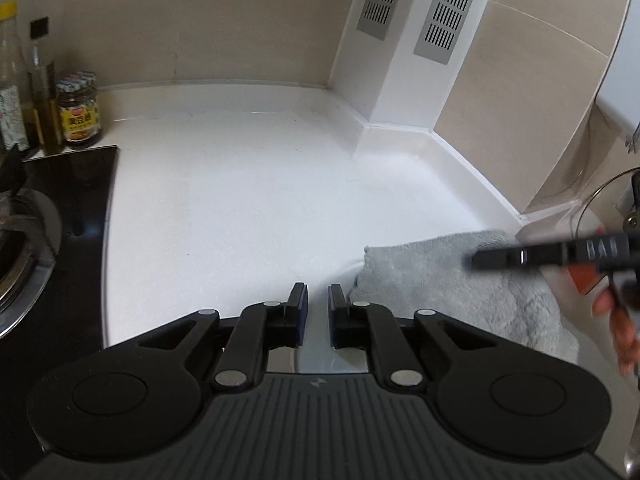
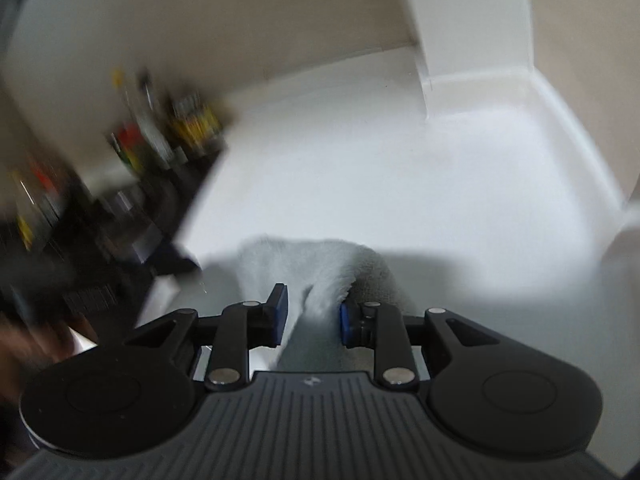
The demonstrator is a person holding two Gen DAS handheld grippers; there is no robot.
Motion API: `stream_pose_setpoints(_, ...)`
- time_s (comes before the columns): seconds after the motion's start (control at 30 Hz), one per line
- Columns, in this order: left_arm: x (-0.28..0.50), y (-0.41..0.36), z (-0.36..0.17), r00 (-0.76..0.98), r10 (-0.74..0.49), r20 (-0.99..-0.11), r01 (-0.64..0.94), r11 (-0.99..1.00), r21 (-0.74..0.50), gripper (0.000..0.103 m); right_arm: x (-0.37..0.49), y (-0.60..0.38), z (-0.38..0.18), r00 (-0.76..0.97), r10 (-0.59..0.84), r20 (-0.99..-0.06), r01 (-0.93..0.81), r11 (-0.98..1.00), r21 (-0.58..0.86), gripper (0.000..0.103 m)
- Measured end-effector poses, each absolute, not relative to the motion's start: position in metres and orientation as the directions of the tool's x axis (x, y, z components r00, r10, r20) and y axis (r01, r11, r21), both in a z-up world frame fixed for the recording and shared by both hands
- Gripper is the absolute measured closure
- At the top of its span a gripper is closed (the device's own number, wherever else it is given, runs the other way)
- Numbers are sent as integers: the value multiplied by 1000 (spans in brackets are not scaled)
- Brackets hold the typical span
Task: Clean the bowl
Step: 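Lift the grey cloth out of the bowl with the right gripper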
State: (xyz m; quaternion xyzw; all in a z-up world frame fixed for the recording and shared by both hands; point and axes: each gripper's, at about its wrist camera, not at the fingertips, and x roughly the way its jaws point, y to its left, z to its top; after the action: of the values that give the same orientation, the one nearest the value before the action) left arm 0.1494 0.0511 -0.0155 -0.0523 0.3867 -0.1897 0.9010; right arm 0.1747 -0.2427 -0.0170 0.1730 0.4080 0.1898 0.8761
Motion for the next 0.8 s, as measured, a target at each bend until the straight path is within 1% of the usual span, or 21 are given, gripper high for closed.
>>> stream_pose_setpoints(0.07,145,48,-15,633,-374,-678,292,926,-238,93,174,-250,-15,612,482,-627,-205,862,464,81)
stream_pose_setpoints(0.17,137,41,-11,658,-352,-666,296,934,-202,93,172,-254,-14,610,473,-636,-218,872,438,81)
stream_pose_setpoints(0.33,137,42,-6,663,-358,-658,306,931,-199,93,160,-261,-19,619,438,-652,-202,891,407,81)
stream_pose_setpoints(0.4,138,44,-5,669,-351,-656,301,934,-193,93,155,-263,-21,622,430,-655,-197,895,400,93)
stream_pose_setpoints(0.47,137,46,-4,671,-353,-652,299,934,-198,93,151,-266,-19,630,425,-650,-194,896,398,95)
stream_pose_setpoints(0.53,136,49,-3,672,-353,-652,306,933,-190,93,146,-269,-9,663,402,-632,-193,907,374,98)
stream_pose_setpoints(0.6,133,53,-2,671,-352,-653,313,932,-181,93,140,-271,4,715,361,-599,-189,924,332,98)
stream_pose_setpoints(0.8,127,63,0,681,-345,-646,304,936,-179,93,117,-273,49,847,230,-478,-152,969,197,98)
